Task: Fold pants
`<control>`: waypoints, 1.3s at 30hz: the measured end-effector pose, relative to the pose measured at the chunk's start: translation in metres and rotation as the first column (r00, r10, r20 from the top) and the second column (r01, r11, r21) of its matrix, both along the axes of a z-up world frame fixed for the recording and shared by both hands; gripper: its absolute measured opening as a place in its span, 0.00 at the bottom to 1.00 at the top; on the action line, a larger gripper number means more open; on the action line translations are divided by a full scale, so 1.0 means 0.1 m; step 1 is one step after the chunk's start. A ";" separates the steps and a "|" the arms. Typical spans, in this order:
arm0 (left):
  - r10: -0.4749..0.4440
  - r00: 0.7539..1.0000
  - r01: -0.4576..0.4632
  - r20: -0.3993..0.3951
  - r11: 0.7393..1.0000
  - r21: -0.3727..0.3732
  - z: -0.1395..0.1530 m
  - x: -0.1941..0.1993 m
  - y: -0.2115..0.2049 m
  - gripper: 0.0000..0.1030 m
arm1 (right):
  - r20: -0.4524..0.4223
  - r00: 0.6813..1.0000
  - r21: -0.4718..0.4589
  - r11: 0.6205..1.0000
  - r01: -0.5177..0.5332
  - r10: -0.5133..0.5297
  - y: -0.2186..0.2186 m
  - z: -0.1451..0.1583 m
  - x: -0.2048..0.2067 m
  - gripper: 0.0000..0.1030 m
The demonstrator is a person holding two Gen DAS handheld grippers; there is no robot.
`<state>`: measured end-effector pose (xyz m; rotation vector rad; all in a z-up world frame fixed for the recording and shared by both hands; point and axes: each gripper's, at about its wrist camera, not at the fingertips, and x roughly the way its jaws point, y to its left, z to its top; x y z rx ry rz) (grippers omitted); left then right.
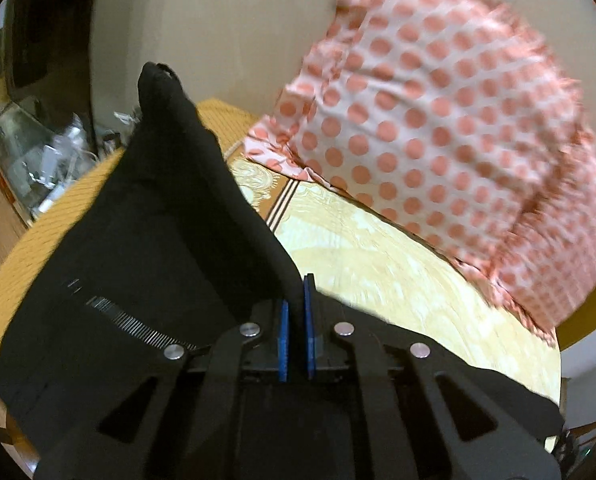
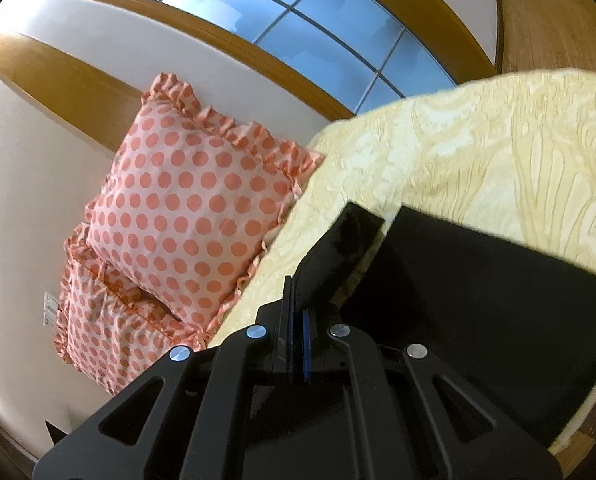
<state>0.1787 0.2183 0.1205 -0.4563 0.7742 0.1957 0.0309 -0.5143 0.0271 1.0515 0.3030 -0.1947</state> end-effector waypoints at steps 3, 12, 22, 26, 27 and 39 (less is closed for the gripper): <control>0.023 0.999 -0.025 0.042 0.999 0.046 0.06 -0.60 -0.12 0.06 | 0.025 1.000 -0.017 1.000 0.008 -0.008 -0.01 0.10 -0.10 0.03; 0.096 0.995 -0.096 0.009 0.995 0.008 -0.45 -1.55 -0.12 0.06 | 0.040 0.999 0.012 1.000 0.024 -0.024 -0.05 0.12 -0.47 0.03; 0.123 0.992 -0.123 -0.013 0.992 0.017 -0.85 -1.89 -0.16 0.06 | -0.071 0.995 0.026 0.997 0.069 -0.067 -0.07 -0.17 -0.74 0.03; 0.172 0.985 -0.171 0.023 0.984 -0.044 -0.91 -2.00 -0.03 0.42 | -0.118 0.991 0.050 0.996 0.068 -0.061 -0.07 -0.34 -0.77 0.03; 0.186 0.982 -0.184 0.040 0.981 -0.058 -0.89 -2.02 0.01 0.54 | -0.124 0.991 0.052 0.997 0.063 -0.056 -0.06 -0.36 -0.77 0.04; 0.293 0.954 -0.268 0.065 0.928 -0.259 -0.95 -1.98 0.62 0.64 | -0.115 0.993 0.062 0.998 -0.013 0.020 0.05 -0.37 -0.69 0.48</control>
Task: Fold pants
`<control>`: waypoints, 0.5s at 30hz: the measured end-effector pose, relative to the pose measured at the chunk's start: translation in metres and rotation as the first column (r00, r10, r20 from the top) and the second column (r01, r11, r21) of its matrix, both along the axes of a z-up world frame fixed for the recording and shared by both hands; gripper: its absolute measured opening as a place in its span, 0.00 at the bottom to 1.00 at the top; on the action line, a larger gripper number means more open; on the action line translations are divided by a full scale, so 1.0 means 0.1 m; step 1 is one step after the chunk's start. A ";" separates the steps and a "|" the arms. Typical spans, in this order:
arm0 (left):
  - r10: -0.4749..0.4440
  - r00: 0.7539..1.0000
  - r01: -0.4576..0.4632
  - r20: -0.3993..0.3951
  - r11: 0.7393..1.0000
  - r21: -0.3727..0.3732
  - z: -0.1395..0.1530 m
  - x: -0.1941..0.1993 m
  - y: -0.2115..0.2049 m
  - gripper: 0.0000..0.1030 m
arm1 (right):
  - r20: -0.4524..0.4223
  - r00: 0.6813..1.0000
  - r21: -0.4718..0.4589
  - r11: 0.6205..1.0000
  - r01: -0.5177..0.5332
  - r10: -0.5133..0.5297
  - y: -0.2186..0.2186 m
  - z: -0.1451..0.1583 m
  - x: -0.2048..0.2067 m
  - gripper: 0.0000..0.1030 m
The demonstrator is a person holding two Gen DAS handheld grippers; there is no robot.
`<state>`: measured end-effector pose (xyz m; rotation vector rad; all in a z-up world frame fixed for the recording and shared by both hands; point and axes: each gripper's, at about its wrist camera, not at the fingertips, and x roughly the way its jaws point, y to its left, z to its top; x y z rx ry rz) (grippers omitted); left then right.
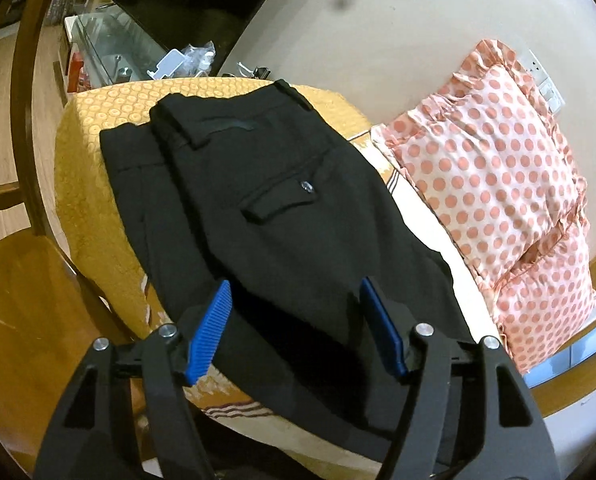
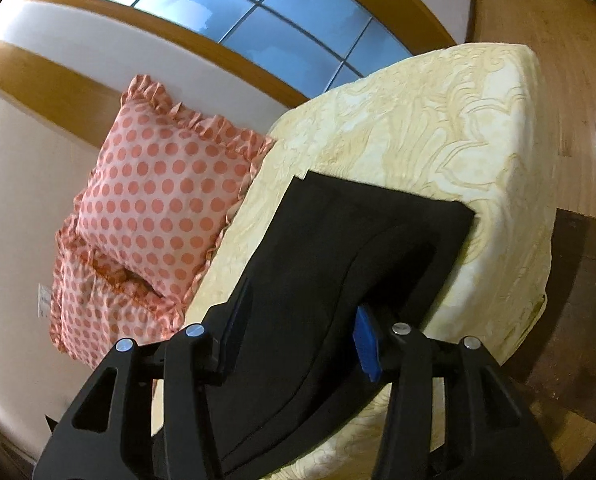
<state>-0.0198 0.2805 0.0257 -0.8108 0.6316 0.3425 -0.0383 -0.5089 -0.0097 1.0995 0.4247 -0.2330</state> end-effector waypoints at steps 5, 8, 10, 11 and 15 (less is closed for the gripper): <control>-0.008 1.000 0.008 -0.001 1.000 0.006 -0.02 0.01 -0.01 0.64 | -0.010 1.000 0.027 1.000 -0.014 0.015 0.04 -0.07 0.00 0.46; -0.007 1.000 0.007 -0.001 1.000 0.007 -0.02 0.01 -0.01 0.65 | -0.014 1.000 0.023 1.000 -0.011 0.011 0.04 -0.08 -0.01 0.41; -0.006 1.000 0.006 0.000 1.000 0.005 -0.02 0.01 -0.01 0.66 | -0.017 1.000 0.015 1.000 -0.004 0.004 0.03 -0.09 0.01 0.39; -0.007 1.000 0.007 0.000 1.000 0.006 -0.02 0.01 -0.01 0.67 | -0.021 1.000 0.011 1.000 -0.004 0.004 0.02 -0.10 0.03 0.32; -0.012 1.000 0.012 -0.001 1.000 0.008 -0.02 0.02 -0.01 0.69 | -0.031 1.000 -0.007 1.000 0.002 -0.002 -0.04 -0.10 0.07 0.03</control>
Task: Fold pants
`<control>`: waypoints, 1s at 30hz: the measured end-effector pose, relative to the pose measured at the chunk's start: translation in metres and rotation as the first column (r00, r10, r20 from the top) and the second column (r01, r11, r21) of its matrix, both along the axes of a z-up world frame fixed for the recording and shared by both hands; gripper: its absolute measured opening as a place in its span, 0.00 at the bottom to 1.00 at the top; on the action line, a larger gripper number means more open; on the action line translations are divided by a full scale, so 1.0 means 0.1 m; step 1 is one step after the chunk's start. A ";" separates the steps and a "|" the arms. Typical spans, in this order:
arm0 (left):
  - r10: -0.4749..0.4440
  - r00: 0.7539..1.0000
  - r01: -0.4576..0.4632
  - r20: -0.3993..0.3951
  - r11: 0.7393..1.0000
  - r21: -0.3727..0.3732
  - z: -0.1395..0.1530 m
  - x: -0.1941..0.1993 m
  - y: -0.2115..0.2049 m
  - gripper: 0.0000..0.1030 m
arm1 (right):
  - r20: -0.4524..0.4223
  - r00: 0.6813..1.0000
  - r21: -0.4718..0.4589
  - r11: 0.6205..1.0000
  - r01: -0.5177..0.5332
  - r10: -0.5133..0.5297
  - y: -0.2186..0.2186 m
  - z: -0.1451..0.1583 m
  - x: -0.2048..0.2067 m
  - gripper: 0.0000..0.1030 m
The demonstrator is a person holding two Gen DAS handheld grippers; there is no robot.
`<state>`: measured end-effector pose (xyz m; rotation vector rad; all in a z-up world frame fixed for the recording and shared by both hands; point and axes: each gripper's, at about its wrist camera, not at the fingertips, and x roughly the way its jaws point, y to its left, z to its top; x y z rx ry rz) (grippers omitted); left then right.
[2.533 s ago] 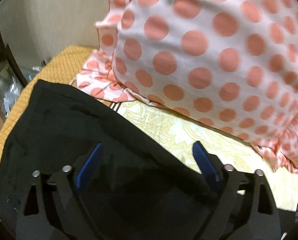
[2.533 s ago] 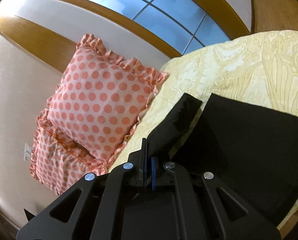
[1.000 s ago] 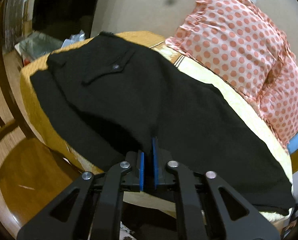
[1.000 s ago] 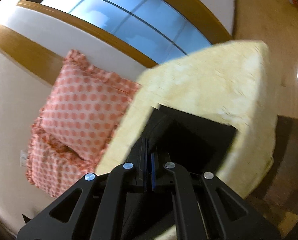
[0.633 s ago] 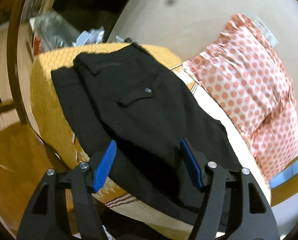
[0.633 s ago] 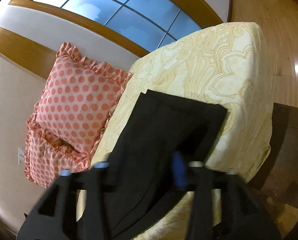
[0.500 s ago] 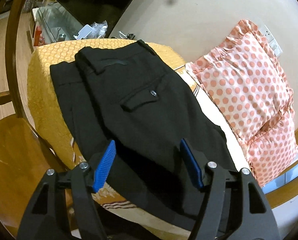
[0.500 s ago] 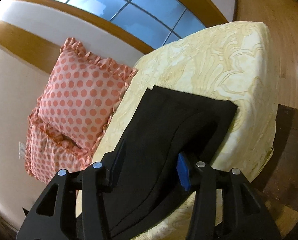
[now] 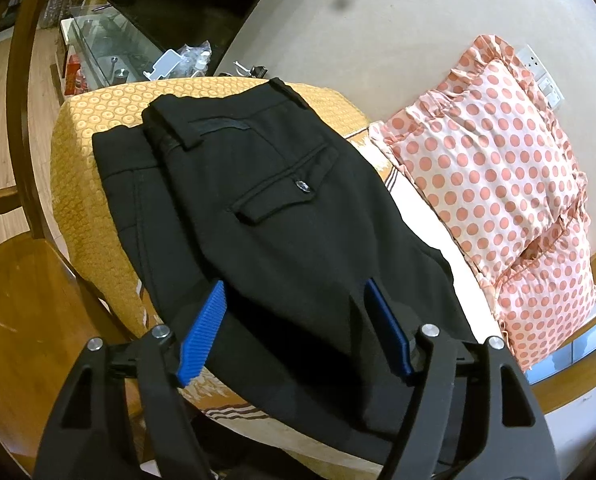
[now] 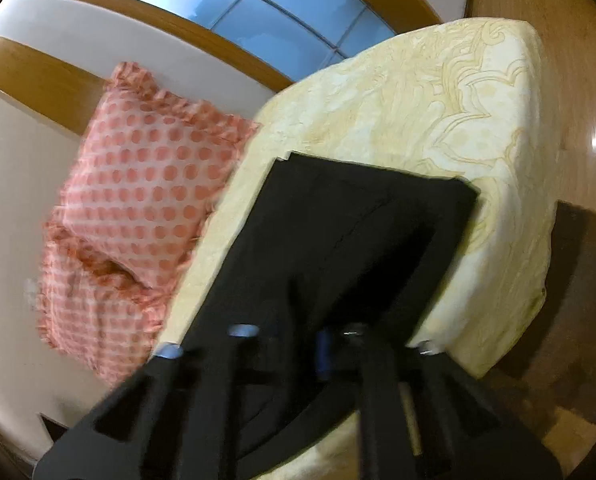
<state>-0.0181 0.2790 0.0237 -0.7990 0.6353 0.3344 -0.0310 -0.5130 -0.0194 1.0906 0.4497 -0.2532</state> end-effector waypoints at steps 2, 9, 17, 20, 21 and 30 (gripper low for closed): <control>-0.004 1.000 0.004 -0.002 1.000 -0.001 0.00 0.00 0.01 0.69 | 0.068 0.997 -0.028 0.999 0.023 -0.021 -0.02 0.15 -0.11 0.02; -0.011 1.000 0.012 0.010 0.999 -0.033 -0.01 -0.02 0.04 0.69 | -0.014 0.994 -0.002 0.994 0.112 -0.112 -0.12 0.01 -0.18 0.02; -0.007 1.000 0.008 0.019 0.997 -0.076 -0.01 0.01 0.12 0.69 | -0.034 0.993 0.018 0.994 0.110 -0.110 -0.13 -0.08 -0.14 0.02; 0.002 1.000 -0.002 0.002 0.997 -0.082 -0.02 0.06 0.16 0.41 | -0.031 0.994 0.016 0.994 0.109 -0.109 -0.12 -0.09 -0.15 0.03; 0.003 1.000 -0.003 -0.010 0.996 -0.091 -0.05 0.08 0.18 0.24 | -0.029 0.994 0.013 0.994 0.107 -0.106 -0.12 -0.08 -0.14 0.03; 0.023 0.999 -0.024 0.023 1.000 0.011 0.09 -0.18 0.15 0.06 | -0.015 0.997 -0.063 0.995 0.076 -0.078 -0.07 0.07 -0.14 0.02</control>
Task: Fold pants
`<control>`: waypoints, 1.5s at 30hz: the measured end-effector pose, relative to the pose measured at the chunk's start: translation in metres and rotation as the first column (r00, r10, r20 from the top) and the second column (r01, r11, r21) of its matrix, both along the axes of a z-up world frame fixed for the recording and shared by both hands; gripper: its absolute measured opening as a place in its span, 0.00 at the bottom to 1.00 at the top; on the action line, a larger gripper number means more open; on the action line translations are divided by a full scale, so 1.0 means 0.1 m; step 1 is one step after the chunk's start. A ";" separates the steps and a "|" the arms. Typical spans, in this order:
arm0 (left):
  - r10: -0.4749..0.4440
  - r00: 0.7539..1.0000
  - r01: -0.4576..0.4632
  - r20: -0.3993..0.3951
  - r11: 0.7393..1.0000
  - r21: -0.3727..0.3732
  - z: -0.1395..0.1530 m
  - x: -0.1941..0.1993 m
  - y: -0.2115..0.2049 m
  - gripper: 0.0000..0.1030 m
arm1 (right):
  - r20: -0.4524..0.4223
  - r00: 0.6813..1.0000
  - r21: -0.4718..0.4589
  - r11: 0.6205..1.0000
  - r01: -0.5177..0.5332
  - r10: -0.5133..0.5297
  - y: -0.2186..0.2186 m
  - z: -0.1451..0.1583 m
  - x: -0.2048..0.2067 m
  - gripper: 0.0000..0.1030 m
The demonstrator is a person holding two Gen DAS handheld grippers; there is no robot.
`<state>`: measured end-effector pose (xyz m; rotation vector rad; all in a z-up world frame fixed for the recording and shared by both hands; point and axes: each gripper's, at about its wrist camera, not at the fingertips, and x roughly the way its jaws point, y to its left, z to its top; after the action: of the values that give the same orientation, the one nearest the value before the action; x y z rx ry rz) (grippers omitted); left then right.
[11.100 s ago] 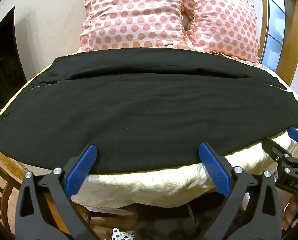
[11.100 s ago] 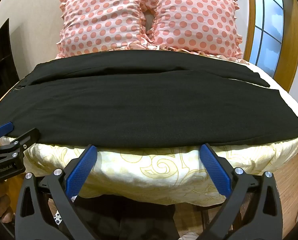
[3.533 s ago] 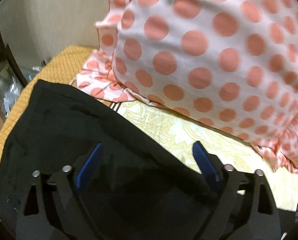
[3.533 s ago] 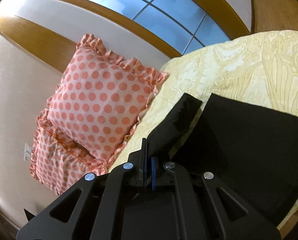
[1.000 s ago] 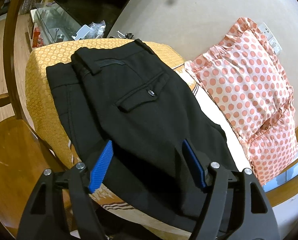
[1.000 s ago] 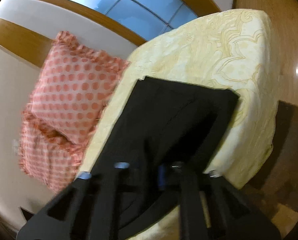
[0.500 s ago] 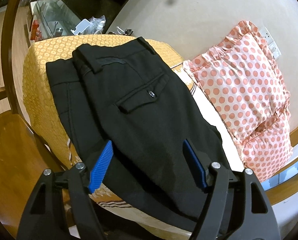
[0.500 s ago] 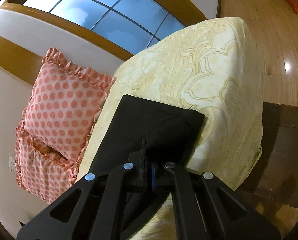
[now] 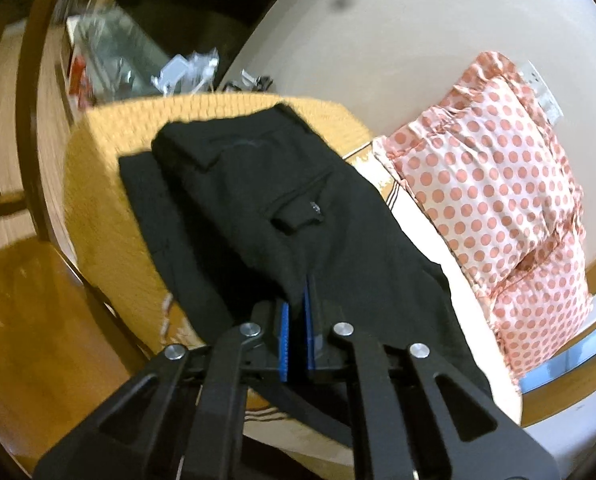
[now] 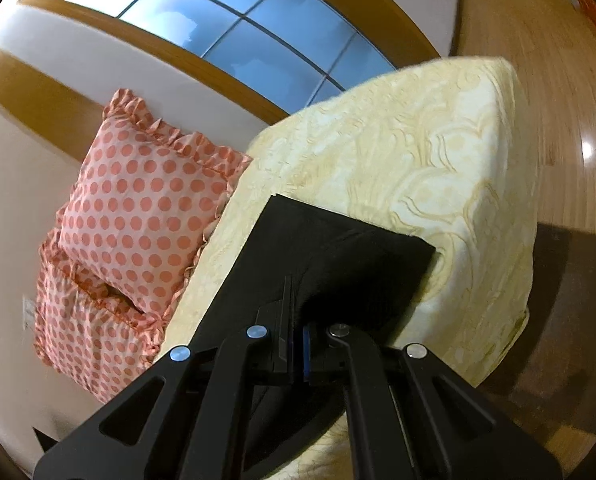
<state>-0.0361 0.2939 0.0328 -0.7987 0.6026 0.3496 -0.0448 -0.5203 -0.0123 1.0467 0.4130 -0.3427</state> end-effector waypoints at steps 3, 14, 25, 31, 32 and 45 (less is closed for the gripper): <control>0.008 0.999 -0.008 -0.046 1.000 0.006 -0.11 -0.04 -0.01 0.06 | -0.023 1.000 0.029 1.000 0.003 -0.003 -0.02 -0.09 0.01 0.02; 0.026 0.998 -0.023 -0.059 0.999 0.047 -0.19 -0.12 -0.09 0.06 | -0.048 0.999 -0.022 1.000 0.017 -0.018 0.02 -0.06 0.01 0.02; 0.092 0.995 -0.083 -0.032 0.975 0.207 0.00 -0.25 -0.12 0.48 | -0.087 0.994 -0.092 0.994 0.061 -0.069 -0.05 0.02 -0.19 0.20; 0.179 0.982 -0.187 0.051 0.945 0.270 0.26 -0.38 -0.04 0.56 | -0.063 0.989 -0.107 0.986 0.125 -0.132 -0.17 0.06 -0.35 0.37; 0.181 0.982 -0.190 0.058 0.943 0.274 0.29 -0.38 -0.04 0.56 | -0.062 0.990 -0.101 0.988 0.120 -0.127 -0.18 0.05 -0.34 0.37; 0.188 0.982 -0.190 0.029 0.963 0.192 0.23 -0.41 0.18 0.62 | -0.043 0.999 -0.029 0.999 0.025 -0.026 0.01 -0.03 -0.24 0.37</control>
<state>-0.0768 0.3117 0.0557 -0.6709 0.4745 0.5706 -0.0692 -0.5190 -0.0157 1.0187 0.4330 -0.3942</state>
